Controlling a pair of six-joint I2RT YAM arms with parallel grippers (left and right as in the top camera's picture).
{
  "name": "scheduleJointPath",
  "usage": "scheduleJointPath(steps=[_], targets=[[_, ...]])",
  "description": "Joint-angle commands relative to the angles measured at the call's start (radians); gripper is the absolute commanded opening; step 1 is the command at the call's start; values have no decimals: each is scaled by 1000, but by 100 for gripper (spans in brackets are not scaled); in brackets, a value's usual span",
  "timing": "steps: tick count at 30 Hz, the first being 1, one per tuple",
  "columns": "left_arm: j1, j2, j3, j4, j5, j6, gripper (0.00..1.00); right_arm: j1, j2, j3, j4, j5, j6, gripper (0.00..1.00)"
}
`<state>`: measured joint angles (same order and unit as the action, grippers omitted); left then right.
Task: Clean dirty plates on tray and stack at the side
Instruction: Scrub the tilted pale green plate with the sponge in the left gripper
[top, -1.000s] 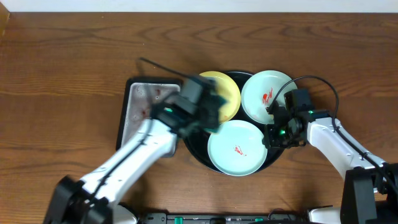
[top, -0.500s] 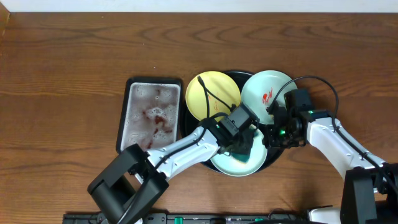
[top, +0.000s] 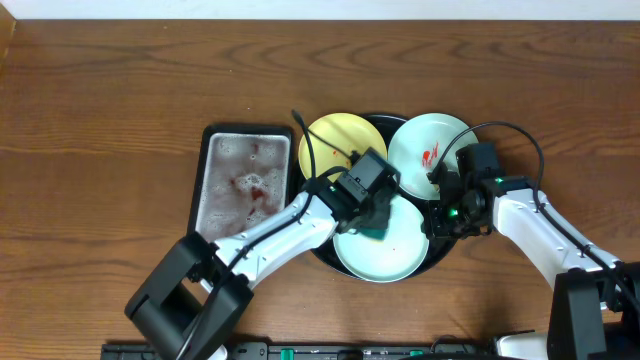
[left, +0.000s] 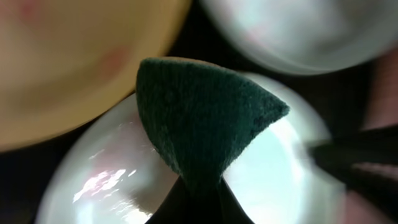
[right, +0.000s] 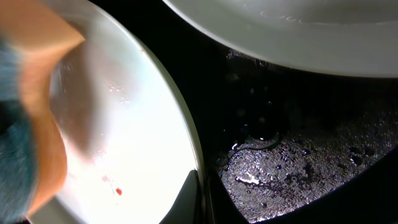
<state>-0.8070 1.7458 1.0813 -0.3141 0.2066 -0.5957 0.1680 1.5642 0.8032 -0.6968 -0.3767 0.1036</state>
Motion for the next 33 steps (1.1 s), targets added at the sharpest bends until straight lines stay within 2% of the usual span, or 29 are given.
scheduleJointPath(steps=[1, 9, 12, 16, 19, 25, 30, 33], targets=[[-48, -26, 1, 34, 43, -27, 7, 4, 6, 11, 0, -8, 15, 1], [-128, 51, 0, 39, 37, -133, 7, 4, 6, 11, -2, -8, 15, 1], [-135, 67, 0, 12, 23, -112, 7, 4, 6, 11, -3, -8, 15, 1], [-115, 66, 0, -118, -158, -76, 8, 4, 6, 11, -2, -8, 15, 1], [-81, 58, 0, -169, -224, -21, 8, 4, 6, 11, -2, -8, 15, 1], [-7, -23, 10, -146, -214, 12, 7, 4, 6, 11, -3, -8, 15, 1], [-14, -72, 11, -65, -140, 10, 8, 4, 6, 11, -2, -8, 15, 1], [-43, -51, 10, -61, -135, -37, 7, 4, 6, 11, -3, -8, 15, 1]])
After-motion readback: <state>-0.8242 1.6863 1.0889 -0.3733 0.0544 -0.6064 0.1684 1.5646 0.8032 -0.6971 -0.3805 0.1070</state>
